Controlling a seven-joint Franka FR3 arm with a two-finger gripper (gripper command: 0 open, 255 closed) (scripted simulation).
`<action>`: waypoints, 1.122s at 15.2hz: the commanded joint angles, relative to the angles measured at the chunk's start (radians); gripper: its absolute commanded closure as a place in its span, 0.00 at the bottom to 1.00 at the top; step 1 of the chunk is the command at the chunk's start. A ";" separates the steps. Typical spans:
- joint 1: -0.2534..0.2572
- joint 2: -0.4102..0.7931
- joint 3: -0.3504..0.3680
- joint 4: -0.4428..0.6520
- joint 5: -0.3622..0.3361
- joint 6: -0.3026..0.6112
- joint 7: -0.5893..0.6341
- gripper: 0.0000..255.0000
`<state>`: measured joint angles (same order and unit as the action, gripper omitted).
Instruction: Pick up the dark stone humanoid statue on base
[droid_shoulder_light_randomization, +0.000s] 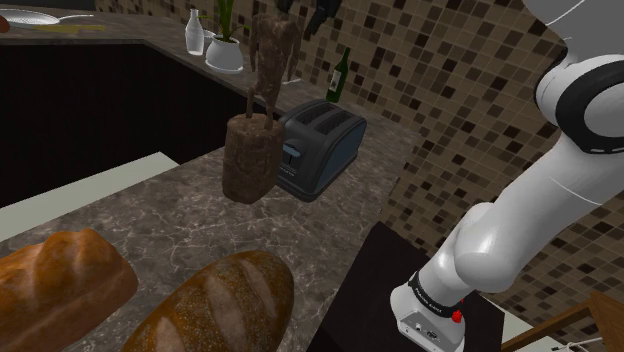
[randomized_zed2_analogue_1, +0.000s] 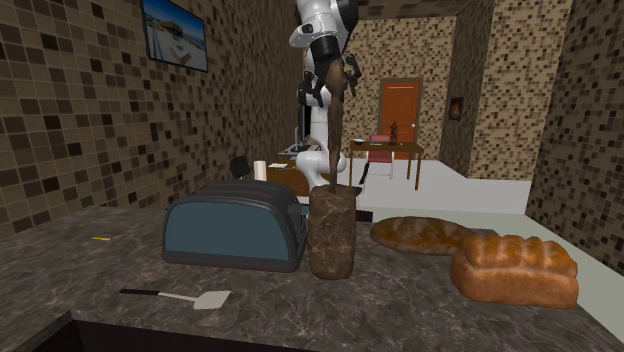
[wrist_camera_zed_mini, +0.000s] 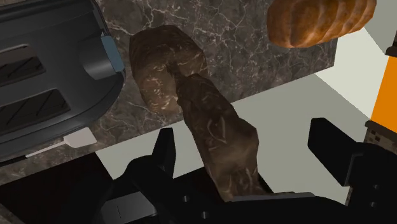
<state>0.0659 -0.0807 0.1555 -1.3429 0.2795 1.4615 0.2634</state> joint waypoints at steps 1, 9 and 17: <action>-0.001 -0.021 -0.001 -0.053 0.003 0.032 -0.010 0.00; -0.001 -0.042 -0.001 -0.113 0.005 0.069 -0.020 1.00; -0.001 -0.026 -0.001 -0.068 0.004 0.041 -0.012 1.00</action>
<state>0.0638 -0.1160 0.1528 -1.4342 0.2835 1.5130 0.2454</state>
